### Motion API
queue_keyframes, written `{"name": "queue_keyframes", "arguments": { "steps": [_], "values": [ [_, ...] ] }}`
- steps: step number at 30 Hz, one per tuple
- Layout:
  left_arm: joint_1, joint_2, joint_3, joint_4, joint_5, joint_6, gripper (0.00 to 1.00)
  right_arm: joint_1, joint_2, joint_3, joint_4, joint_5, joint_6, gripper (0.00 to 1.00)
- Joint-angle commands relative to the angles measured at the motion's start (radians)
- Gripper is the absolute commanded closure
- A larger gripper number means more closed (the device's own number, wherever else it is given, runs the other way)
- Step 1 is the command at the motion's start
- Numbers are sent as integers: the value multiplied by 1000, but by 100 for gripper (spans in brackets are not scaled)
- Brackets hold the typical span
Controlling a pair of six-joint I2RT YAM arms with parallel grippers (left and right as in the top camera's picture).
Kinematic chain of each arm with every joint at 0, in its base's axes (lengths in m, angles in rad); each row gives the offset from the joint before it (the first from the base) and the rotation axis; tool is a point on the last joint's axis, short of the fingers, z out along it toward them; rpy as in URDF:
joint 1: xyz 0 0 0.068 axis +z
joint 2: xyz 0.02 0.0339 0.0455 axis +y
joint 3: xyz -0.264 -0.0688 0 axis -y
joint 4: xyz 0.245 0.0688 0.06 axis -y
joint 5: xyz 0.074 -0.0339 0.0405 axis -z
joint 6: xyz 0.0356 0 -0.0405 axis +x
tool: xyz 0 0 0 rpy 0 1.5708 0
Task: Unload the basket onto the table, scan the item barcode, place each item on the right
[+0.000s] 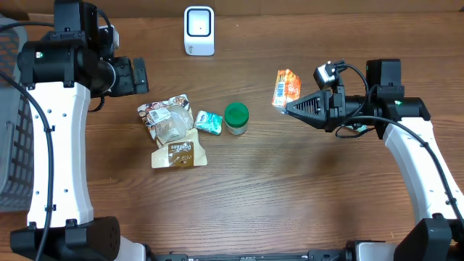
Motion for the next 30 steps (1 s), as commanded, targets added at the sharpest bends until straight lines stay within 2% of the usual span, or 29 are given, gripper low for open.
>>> {"name": "queue_keyframes", "arguments": {
  "steps": [1,5,9,16,19,24,30],
  "values": [
    [0,3,13,1,-3,18,1,-5,-24,16,6,-35,40,96],
    [0,3,13,1,-3,18,0,7,-24,16,6,47,50,96],
    [-1,3,13,1,-3,18,0,39,-24,16,49,168,152,96],
    [0,3,13,1,-3,18,0,143,-3,51,370,184,388,96],
    [-1,3,13,1,-3,18,0,172,23,101,451,189,451,96],
    [0,3,13,1,-3,18,0,218,58,137,443,360,462,96],
    [0,3,13,1,-3,18,0,274,84,162,305,557,372,96]
  ]
}}
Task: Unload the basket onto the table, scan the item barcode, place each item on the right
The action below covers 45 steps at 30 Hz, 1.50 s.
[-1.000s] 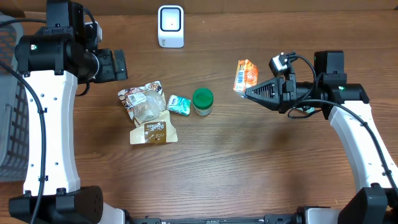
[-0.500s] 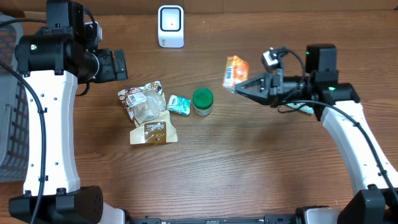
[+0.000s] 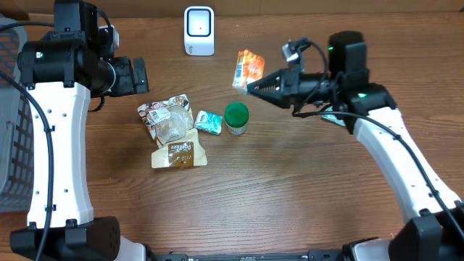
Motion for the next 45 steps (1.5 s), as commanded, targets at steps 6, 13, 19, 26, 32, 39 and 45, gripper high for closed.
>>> {"name": "queue_keyframes", "arguments": {
  "steps": [6,13,19,26,32,39,45],
  "values": [
    [-1,3,13,1,-3,18,1,46,95,318,-418,389,-238,96],
    [0,3,13,1,-3,18,0,137,397,988,-786,762,-371,96],
    [-1,3,13,1,-3,18,1,259,644,1321,-739,1248,-589,96],
    [0,3,13,1,-3,18,0,355,827,1307,-366,1648,-898,96],
    [0,3,13,0,-3,18,1,360,971,1306,-100,1650,-1258,96],
    [0,3,13,1,-3,18,0,361,1112,1287,92,1650,-1503,96],
    [0,3,13,1,-3,18,0,362,1173,1286,116,1649,-1573,96]
  ]
}}
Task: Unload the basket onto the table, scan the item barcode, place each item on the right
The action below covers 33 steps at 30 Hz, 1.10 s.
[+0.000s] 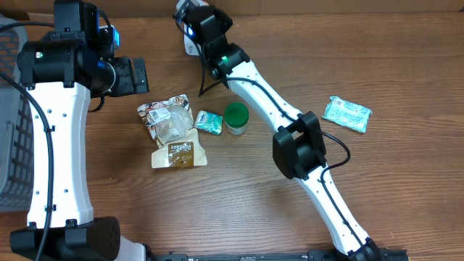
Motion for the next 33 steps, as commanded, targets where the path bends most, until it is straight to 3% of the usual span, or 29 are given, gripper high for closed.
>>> {"name": "queue_keyframes", "arguments": {
  "steps": [1,17,21,28,33],
  "values": [
    [0,3,13,1,-3,18,0,-2,24,-5,20,13,-76,96],
    [-1,3,13,1,-3,18,1,-2,28,-10,21,-2,-74,96],
    [0,3,13,1,-3,18,1,-2,-12,-10,16,-5,14,96],
    [-1,3,13,1,-3,18,1,-31,-201,-8,-163,-139,375,96],
    [0,3,13,1,-3,18,0,-71,-428,-8,-489,-199,795,96]
  ]
}}
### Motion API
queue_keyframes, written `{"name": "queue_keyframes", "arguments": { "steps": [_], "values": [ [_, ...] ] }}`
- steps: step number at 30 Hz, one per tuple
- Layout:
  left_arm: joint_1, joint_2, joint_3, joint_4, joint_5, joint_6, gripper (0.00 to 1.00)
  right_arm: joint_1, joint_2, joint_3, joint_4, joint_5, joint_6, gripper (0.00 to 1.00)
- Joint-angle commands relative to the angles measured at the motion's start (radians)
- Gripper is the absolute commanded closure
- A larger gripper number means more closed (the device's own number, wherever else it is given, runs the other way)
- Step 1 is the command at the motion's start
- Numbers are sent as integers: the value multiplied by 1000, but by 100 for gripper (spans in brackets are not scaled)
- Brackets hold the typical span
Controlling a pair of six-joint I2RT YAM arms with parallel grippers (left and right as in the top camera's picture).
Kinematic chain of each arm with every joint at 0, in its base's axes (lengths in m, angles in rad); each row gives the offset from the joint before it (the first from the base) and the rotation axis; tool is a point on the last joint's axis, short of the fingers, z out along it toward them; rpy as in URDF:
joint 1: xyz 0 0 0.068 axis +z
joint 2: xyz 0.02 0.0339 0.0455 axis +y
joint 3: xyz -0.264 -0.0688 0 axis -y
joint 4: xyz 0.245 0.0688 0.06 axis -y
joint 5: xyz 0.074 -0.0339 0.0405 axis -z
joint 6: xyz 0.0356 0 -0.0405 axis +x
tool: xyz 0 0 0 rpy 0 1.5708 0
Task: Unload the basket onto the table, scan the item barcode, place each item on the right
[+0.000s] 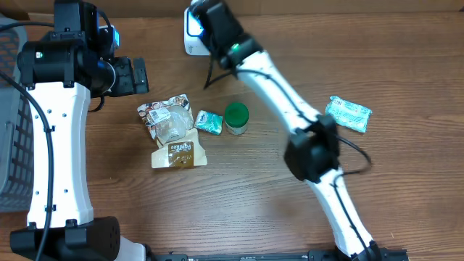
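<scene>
The white barcode scanner [190, 38] stands at the table's back edge, and only its left side shows. My right arm reaches across the table to it, and its wrist covers my right gripper [203, 17], so the fingers are hidden. The orange snack packet is out of view. My left gripper [140, 76] hangs still at the left, over bare table near the pouches, and I cannot read its fingers from above.
A green-lidded jar [236, 116], a small teal packet [209, 122] and two brown pouches [169, 119] [178, 154] lie left of centre. A light green packet [349, 114] lies at the right. A grey basket [10, 145] stands at the left edge.
My right arm stays stretched to the scanner, but its wrist and elbow have shifted a little to the right, so more of the scanner's left side shows. The left arm is unchanged.
My right gripper held an orange packet at the right of the table. It then held the packet further left, above the jar. After that the arm was stretched over the scanner with the packet hidden, a light green packet showed at the right, and the arm remains there now.
</scene>
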Motion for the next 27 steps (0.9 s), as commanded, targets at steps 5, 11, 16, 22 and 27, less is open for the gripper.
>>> {"name": "queue_keyframes", "arguments": {
  "steps": [5,11,16,22,27],
  "values": [
    [-1,3,13,1,-3,18,1,-172,-469,19,-537,-359,576,96],
    [0,3,13,1,-3,18,1,-335,-506,6,-880,-420,635,96],
    [0,3,13,1,-3,18,0,-447,-488,-119,-934,-422,628,96],
    [-1,3,13,1,-3,18,0,-539,-487,-412,-814,-422,628,96],
    [0,3,13,1,-3,18,1,-594,-487,-643,-677,-422,601,96]
  ]
}}
